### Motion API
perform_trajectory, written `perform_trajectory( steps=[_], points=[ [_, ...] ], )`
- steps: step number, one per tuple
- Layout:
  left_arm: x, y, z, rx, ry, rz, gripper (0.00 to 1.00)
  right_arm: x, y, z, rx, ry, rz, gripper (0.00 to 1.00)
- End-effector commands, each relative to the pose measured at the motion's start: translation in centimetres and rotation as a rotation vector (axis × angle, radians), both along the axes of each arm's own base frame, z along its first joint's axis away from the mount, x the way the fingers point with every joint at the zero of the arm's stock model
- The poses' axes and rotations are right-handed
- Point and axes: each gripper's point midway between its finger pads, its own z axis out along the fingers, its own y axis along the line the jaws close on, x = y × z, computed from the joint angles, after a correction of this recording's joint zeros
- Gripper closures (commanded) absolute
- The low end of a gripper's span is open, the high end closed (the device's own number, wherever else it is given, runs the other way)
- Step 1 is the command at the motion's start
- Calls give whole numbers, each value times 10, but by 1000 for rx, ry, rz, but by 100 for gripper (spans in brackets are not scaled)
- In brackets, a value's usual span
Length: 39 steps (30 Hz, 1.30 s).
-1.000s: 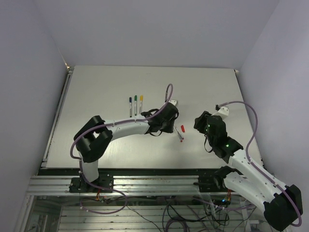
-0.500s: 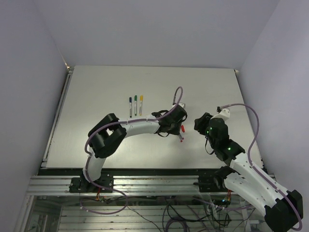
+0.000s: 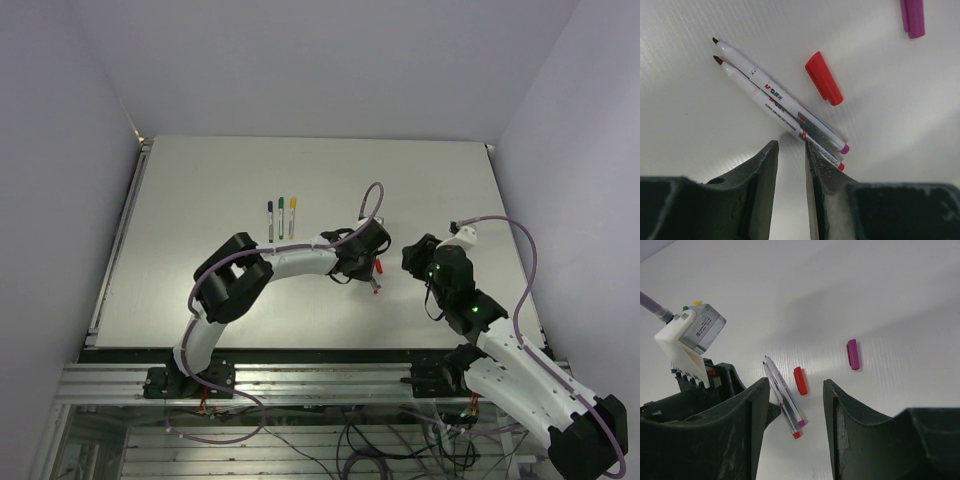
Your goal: Insert the pens into the pen caps
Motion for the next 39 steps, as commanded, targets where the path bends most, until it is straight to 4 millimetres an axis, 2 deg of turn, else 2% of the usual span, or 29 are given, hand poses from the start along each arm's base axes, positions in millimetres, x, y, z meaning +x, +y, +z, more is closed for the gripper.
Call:
perform_trajectory(
  steps=[1,11,21,31,39],
  points=[
    [5,-5,4,9,-16,23,61,0,1,0,22,-14,-2,53],
    [5,-12,-3,-2,1,20,61,-1,4,-4,33,-11,15,55],
    [10,-5,-17,82,-1,22,61,0,5,-2,39,-16,17,55],
    [10,28,-30,261,-21,1,64,0,4,0,51,-17,5,55],
    [3,61,-46,473,0,-116,66,1,6,-3,61,-6,3,56]
  ],
)
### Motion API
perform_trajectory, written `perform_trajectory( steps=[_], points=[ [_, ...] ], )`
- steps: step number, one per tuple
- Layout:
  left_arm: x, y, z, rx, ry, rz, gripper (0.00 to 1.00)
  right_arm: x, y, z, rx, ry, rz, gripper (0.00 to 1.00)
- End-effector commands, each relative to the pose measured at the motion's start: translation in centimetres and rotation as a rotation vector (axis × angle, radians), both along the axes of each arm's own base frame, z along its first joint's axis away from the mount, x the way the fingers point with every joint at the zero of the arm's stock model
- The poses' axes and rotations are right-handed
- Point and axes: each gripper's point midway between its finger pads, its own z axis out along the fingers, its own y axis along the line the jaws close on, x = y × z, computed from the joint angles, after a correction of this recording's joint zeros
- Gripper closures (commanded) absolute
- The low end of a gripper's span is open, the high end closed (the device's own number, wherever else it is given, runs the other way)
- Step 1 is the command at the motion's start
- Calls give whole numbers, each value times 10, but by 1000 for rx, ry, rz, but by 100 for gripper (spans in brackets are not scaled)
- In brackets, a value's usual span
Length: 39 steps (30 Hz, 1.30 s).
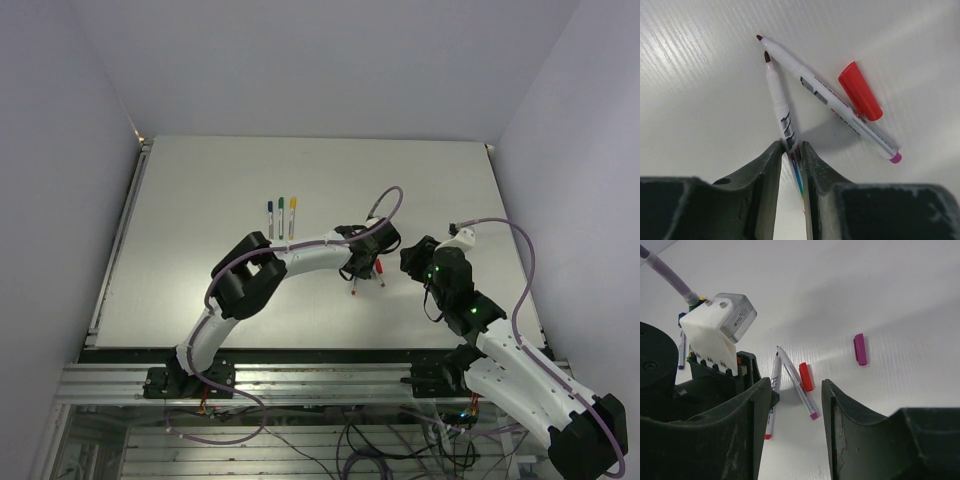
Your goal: Insert the pens into the pen caps
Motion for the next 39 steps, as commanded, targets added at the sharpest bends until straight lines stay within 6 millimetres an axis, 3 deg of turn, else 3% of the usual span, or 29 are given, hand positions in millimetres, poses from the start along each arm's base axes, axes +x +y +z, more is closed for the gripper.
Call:
perform_trajectory(
  steps=[1,15,24,35,39],
  points=[
    [-15,47,-31,247,55,-66,66,3,1,3,26,-14,-10,56],
    [-43,95,-45,349,113,-74,66,2,3,2,33,-6,-4,57],
    [-60,97,-54,297,166,-74,70,2,6,4,45,-4,6,57],
    [-53,95,-67,295,165,-72,70,1,6,4,47,-9,7,58],
    [-54,96,-71,283,183,-73,77,1,5,5,45,-10,7,58]
  ],
)
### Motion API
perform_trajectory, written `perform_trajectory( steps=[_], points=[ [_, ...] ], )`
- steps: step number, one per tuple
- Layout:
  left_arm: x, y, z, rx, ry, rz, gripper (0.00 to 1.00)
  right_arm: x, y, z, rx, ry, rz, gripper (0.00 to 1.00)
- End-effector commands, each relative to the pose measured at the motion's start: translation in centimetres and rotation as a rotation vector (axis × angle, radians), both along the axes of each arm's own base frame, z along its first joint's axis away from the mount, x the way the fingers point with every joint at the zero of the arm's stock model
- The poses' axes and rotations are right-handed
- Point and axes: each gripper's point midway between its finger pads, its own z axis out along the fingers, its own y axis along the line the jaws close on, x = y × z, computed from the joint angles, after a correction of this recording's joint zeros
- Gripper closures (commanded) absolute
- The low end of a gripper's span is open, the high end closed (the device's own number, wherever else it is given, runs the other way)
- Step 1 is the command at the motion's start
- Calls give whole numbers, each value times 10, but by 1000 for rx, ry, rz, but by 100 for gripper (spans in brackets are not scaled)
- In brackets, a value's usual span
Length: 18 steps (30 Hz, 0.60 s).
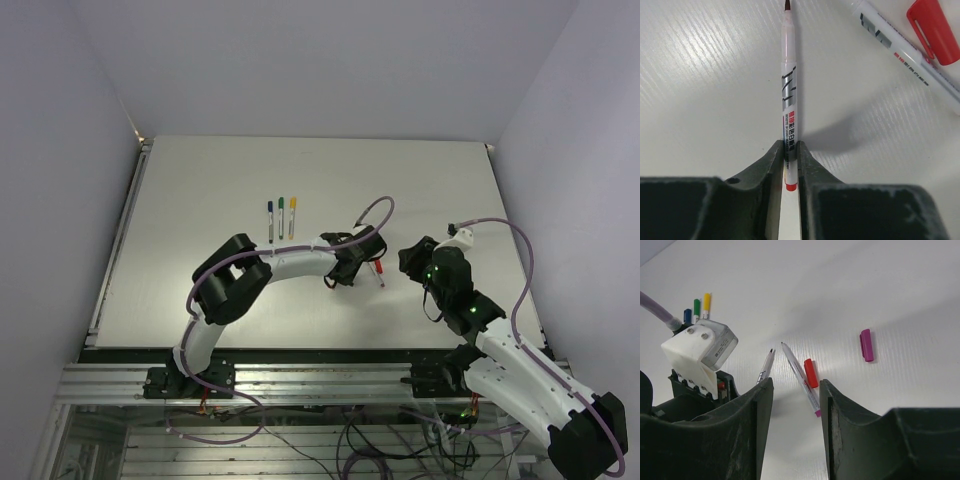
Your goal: Insert the pens into the pen caps
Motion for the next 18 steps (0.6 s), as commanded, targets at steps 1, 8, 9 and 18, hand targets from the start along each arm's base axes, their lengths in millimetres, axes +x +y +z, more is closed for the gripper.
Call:
perform_trajectory(
  steps=[1,8,9,18],
  points=[
    [-39,44,-68,166,212,-16,83,2,0,7,16,-24,-8,58],
    [-39,48,-71,120,229,-5,93,3,0,-4,-13,28,-8,60],
    [-37,49,-69,124,218,-2,93,4,1,-5,-23,37,-2,61],
    [-25,39,-8,-17,95,8,93,15,13,-34,-127,177,60,69]
  ],
)
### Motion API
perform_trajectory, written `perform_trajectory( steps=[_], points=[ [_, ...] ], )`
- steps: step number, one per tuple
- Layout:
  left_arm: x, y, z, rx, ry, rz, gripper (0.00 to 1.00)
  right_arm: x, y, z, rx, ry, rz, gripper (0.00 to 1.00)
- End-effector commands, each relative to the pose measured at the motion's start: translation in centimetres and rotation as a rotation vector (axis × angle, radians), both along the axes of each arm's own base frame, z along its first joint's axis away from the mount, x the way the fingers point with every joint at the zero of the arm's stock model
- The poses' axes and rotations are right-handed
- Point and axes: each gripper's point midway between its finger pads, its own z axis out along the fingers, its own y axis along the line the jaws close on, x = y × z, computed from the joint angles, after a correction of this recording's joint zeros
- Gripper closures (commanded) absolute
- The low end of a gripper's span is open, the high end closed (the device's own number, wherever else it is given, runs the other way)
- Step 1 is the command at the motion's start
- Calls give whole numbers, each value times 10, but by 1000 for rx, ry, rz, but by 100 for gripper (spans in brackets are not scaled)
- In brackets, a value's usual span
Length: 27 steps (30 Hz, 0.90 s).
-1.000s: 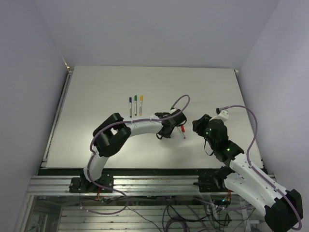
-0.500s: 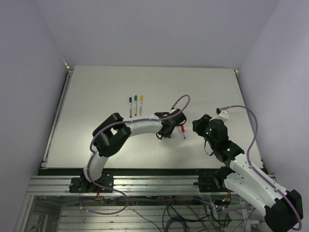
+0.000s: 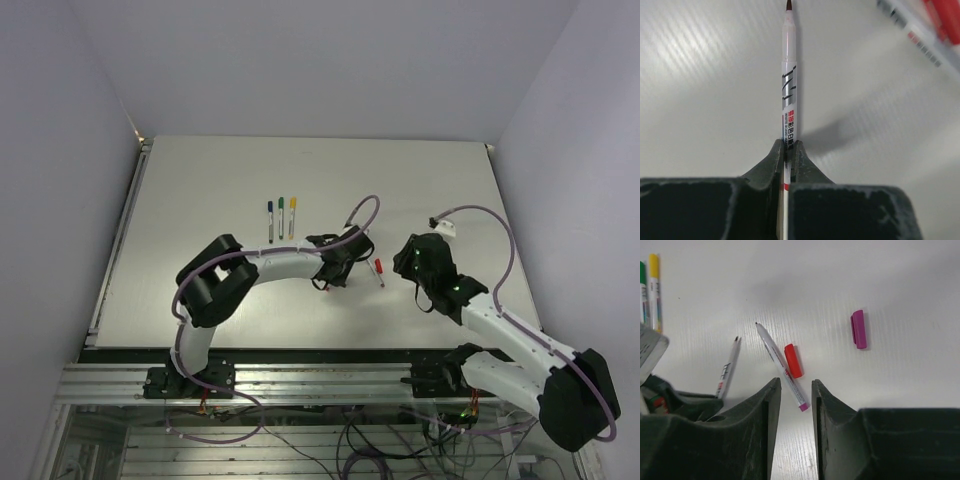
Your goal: Insert the pens into the pen caps
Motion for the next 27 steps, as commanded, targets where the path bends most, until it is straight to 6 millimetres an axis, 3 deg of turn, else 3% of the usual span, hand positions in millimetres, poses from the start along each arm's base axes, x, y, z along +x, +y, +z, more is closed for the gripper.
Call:
perform_trajectory(
  steps=[1,8,15,19,27],
  points=[
    [-23,31,-5,56,80,9,93,9,8,-1,-36,27,49,70],
    [-28,23,54,-133,8,-8,93,22,20,-16,-90,83,106,75],
    [-35,26,100,-298,-76,-20,93,31,27,-31,-122,113,142,60],
    [-40,30,112,-372,-107,-16,93,33,32,-42,-130,142,169,59],
    [-46,37,117,-429,-136,-9,93,40,35,-55,-156,170,183,59]
  ],
)
